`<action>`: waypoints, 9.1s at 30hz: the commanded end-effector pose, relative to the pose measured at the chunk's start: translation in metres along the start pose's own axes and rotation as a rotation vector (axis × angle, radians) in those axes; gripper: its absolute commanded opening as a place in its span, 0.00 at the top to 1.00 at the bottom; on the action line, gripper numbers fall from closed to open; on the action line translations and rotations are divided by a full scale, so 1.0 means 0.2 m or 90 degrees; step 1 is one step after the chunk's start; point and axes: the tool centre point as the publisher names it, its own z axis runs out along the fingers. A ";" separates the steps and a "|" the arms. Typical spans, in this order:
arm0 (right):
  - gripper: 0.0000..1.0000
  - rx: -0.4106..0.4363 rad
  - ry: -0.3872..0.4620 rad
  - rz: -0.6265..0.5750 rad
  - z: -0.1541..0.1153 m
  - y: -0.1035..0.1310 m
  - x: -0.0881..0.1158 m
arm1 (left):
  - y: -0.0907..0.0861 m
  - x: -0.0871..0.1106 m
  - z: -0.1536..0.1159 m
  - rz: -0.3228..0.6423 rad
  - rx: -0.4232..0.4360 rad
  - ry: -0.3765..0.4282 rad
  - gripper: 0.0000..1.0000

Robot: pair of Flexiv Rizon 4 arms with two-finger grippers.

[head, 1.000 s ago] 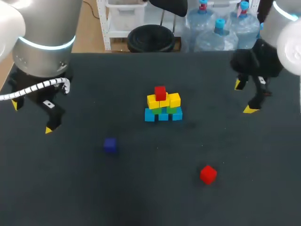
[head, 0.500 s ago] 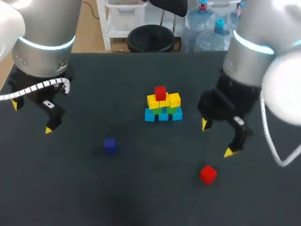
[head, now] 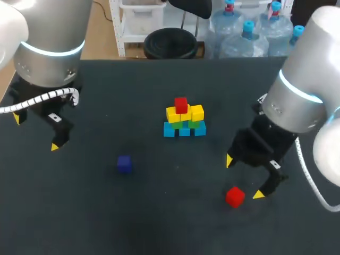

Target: Place the blue cubes, place green cubes on the blue cubes, place the yellow cubes on the green cubes, then place the red cubes on the yellow cubes, and place purple cube on the red cubes.

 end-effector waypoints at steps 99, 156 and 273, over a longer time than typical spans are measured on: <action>0.65 -0.081 0.127 0.051 0.22 0.04 -0.03 | 0.00 0.00 0.00 0.001 0.000 0.000 0.00; 1.00 0.143 0.148 0.174 -0.33 -0.57 0.01 | 0.00 0.00 0.00 0.001 0.000 0.000 0.00; 0.95 0.086 0.141 0.205 -0.21 -1.14 0.02 | 0.00 0.00 0.00 0.001 0.000 0.000 0.00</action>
